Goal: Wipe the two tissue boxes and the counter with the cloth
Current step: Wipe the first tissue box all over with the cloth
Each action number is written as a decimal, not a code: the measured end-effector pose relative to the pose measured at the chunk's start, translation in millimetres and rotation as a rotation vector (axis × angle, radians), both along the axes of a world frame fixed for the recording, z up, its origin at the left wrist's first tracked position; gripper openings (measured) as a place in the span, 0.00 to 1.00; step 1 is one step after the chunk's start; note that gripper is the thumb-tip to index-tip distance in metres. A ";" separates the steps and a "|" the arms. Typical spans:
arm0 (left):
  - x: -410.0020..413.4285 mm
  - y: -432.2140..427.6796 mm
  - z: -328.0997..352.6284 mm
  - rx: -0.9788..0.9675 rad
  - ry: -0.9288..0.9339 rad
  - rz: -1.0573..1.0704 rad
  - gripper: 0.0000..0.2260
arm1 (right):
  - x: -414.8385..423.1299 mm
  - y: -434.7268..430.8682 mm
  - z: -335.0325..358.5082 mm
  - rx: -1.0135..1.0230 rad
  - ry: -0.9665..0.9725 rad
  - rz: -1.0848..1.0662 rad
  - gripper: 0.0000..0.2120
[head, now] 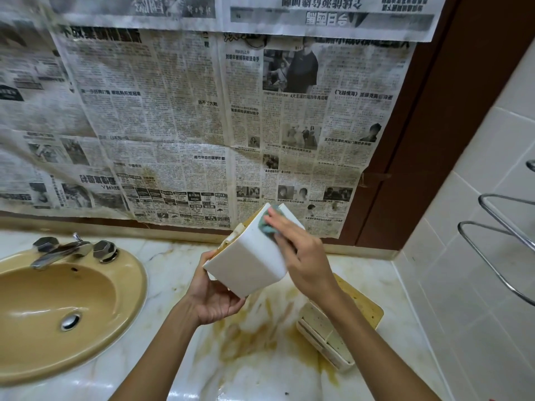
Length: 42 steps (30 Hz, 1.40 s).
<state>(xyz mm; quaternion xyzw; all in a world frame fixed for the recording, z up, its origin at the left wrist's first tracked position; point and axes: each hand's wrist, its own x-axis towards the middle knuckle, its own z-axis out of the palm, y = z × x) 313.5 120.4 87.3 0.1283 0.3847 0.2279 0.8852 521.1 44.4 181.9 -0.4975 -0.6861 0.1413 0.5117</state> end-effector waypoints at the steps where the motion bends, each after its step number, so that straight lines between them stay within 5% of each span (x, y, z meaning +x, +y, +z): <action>1: 1.4 0.7 2.7 0.009 0.001 0.000 0.27 | 2.7 7.1 3.7 -0.022 0.035 -0.049 0.18; 13: -1.9 1.8 6.5 0.029 -0.006 0.088 0.30 | -24.4 -22.2 -12.8 0.138 -0.151 0.130 0.19; 22: -0.4 -8.0 5.7 -0.024 -0.001 0.106 0.25 | 9.7 6.6 -19.5 -0.128 0.113 -0.171 0.19; 31: 4.5 -3.8 9.2 -0.073 -0.024 0.215 0.33 | -21.1 -16.1 -48.6 0.146 -0.319 -0.018 0.22; 42: 10.9 -13.2 13.1 -0.028 0.026 0.206 0.37 | -26.2 -7.4 -21.2 0.257 -0.315 -0.095 0.26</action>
